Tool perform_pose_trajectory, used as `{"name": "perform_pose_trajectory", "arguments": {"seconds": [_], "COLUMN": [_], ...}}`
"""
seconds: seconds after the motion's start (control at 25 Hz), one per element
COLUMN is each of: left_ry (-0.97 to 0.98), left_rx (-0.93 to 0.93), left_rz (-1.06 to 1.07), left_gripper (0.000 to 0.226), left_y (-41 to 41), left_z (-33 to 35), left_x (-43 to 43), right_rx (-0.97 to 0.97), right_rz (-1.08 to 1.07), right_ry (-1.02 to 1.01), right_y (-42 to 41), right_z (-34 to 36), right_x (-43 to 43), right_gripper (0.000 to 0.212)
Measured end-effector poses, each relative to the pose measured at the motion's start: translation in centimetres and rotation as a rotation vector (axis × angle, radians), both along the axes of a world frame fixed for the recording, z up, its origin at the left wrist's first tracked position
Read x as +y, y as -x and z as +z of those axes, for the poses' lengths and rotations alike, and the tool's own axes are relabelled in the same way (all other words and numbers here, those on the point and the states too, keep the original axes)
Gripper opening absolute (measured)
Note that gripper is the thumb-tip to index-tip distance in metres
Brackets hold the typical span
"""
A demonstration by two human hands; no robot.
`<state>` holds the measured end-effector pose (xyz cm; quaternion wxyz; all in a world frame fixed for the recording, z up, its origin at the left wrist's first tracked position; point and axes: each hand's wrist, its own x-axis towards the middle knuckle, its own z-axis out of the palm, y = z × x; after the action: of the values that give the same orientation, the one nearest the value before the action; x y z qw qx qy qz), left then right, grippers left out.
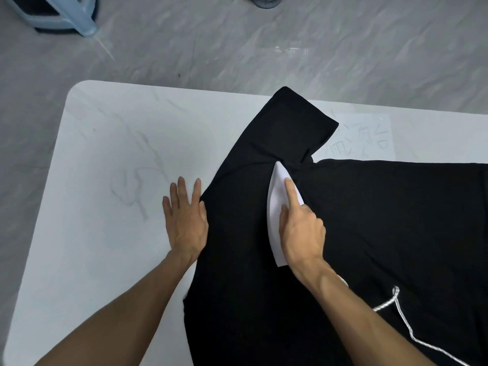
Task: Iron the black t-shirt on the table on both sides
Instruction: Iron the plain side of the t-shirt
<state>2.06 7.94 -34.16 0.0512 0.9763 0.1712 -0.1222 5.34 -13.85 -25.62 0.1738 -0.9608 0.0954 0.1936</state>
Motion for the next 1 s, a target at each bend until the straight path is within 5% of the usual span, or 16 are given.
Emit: {"name": "perform_pose_trajectory", "arguments": {"seconds": [0.12, 0.24, 0.52, 0.84, 1.0], "left_ry": [0.188, 0.215, 0.053, 0.030, 0.028], "left_rx": [-0.161, -0.123, -0.064, -0.025, -0.031], "left_rz": [-0.257, -0.437, -0.367, -0.353, -0.354], "left_gripper": [0.060, 0.052, 0.057, 0.059, 0.058], "left_y": [-2.6, -5.9, -6.4, -6.6, -6.5], "left_z": [0.2, -1.3, -2.0, -1.6, -1.7], "left_x": [-3.8, -6.5, -6.5, -6.7, -6.6], "right_rx": [-0.016, -0.018, 0.051, -0.027, -0.012], "right_rz": [0.000, 0.056, 0.118, -0.272, -0.040], "right_ry": [-0.105, -0.134, 0.037, -0.022, -0.071], "right_y": [-0.2, -0.1, -0.2, -1.7, -1.7], "right_z": [0.0, 0.0, -0.6, 0.6, 1.4], "right_x": [-0.3, -0.8, -0.9, -10.9, -7.7], "right_gripper": [0.059, 0.059, 0.068, 0.054, 0.056]}}
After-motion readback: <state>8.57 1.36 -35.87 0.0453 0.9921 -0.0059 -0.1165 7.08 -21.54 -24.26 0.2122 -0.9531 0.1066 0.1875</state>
